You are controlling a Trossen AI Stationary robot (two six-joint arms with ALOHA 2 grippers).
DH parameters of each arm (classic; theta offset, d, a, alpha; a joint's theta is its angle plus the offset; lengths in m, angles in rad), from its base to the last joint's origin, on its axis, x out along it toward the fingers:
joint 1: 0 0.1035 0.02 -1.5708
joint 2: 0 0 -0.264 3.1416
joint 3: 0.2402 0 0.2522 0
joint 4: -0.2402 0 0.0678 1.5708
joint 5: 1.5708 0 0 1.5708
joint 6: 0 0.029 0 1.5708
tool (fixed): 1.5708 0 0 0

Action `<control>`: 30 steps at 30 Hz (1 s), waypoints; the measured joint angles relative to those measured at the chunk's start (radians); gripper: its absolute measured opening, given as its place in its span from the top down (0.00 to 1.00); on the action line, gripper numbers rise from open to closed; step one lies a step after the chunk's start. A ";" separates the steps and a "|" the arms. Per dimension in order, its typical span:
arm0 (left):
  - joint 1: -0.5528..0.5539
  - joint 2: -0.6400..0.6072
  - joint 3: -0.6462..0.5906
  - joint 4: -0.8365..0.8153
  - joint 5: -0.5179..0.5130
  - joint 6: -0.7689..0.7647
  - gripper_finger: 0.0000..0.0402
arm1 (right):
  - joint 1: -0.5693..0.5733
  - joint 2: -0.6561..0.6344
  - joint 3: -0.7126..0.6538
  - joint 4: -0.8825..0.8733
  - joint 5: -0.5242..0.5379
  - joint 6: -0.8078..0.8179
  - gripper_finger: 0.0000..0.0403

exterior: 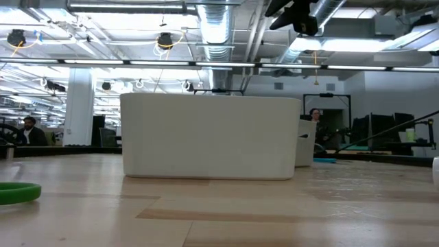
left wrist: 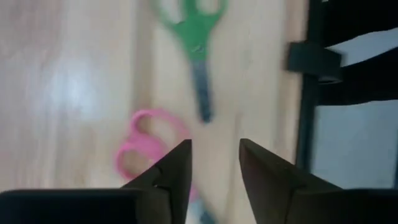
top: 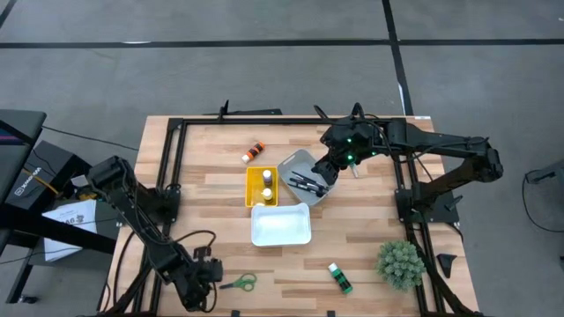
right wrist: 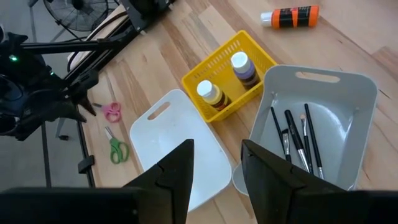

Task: Pick & Place Paint Supplies
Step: Put the pink scissors into the white bin

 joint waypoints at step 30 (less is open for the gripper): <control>-0.006 0.119 -0.028 0.073 -0.004 -0.047 0.76 | 0.000 0.000 0.000 -0.011 0.019 -0.002 0.68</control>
